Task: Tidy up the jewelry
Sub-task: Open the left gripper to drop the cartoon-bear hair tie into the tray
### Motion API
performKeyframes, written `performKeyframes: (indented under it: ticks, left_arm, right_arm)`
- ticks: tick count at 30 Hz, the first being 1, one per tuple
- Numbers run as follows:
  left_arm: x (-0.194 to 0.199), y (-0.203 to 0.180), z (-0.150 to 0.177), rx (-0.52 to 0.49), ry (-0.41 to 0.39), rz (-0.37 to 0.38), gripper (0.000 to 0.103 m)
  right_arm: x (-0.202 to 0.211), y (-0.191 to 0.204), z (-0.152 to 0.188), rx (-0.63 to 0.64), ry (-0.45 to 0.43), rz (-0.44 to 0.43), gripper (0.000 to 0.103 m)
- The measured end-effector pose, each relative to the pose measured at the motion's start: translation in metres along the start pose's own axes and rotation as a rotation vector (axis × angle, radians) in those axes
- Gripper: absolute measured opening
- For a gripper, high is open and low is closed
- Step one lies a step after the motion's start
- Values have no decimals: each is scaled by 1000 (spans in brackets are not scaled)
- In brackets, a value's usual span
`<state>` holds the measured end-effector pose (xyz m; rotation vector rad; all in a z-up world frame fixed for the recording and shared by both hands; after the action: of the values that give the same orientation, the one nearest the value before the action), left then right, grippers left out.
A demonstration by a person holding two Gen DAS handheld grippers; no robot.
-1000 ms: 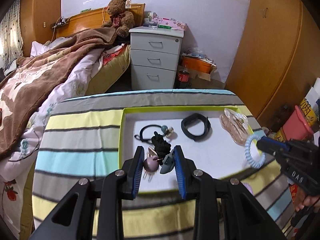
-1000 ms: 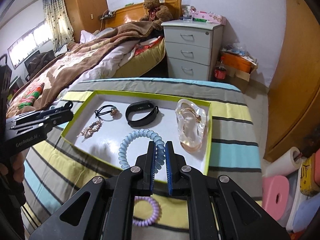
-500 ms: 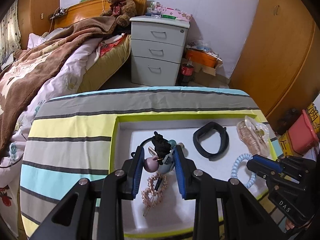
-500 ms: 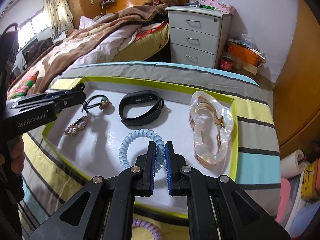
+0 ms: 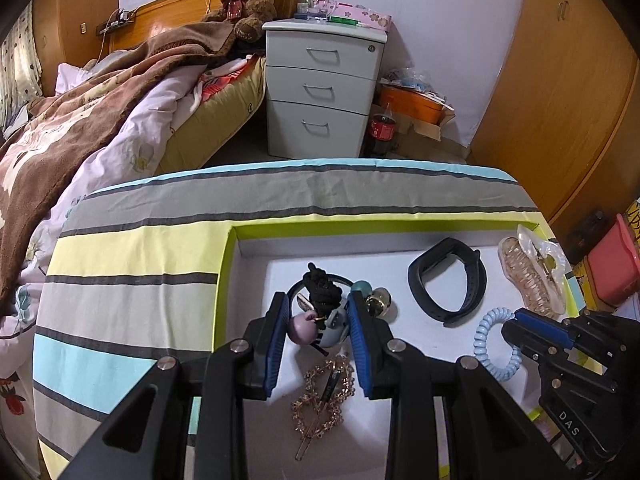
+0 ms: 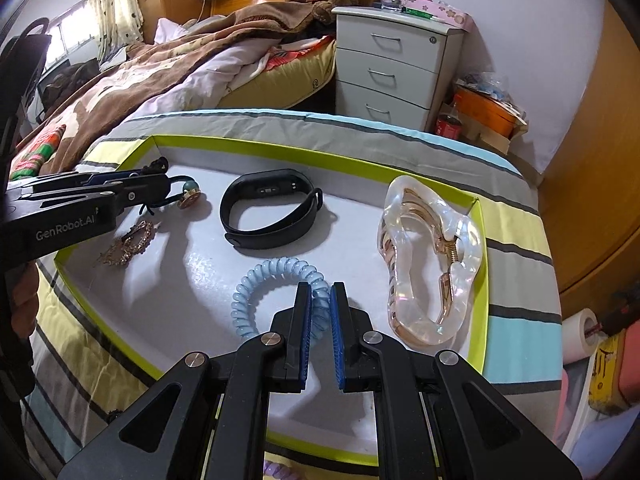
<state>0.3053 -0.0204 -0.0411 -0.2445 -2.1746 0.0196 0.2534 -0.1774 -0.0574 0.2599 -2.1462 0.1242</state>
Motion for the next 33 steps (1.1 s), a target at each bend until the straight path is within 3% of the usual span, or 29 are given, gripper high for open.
performKeyframes:
  ticks: [14, 20, 24, 33]
  left_arm:
    - [-9, -2, 2, -6, 22, 1, 32]
    - [-6, -3, 2, -5, 16, 5, 43]
    - [-3, -3, 2, -8, 13, 6, 43]
    - [7, -7, 6, -6, 5, 8, 49]
  right_arm:
    - [1, -1, -1, 2, -12, 17, 10]
    - [3, -1, -1, -2, -17, 18, 10]
    - [5, 0, -1, -2, -19, 16, 11]
    - [12, -1, 0, -13, -33, 21, 21]
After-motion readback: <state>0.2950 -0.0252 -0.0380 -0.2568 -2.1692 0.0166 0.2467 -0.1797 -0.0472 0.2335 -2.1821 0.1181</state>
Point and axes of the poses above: each gripper's, at about its wrist camera, not at the fingertips, and x roughly against the way its jaws point, y to its left, z to its underside, the point moved 4 cm from there along -x, roughly the way its jaws point, and after that the axes turned 1 degree about x, right-handed, at the moved point
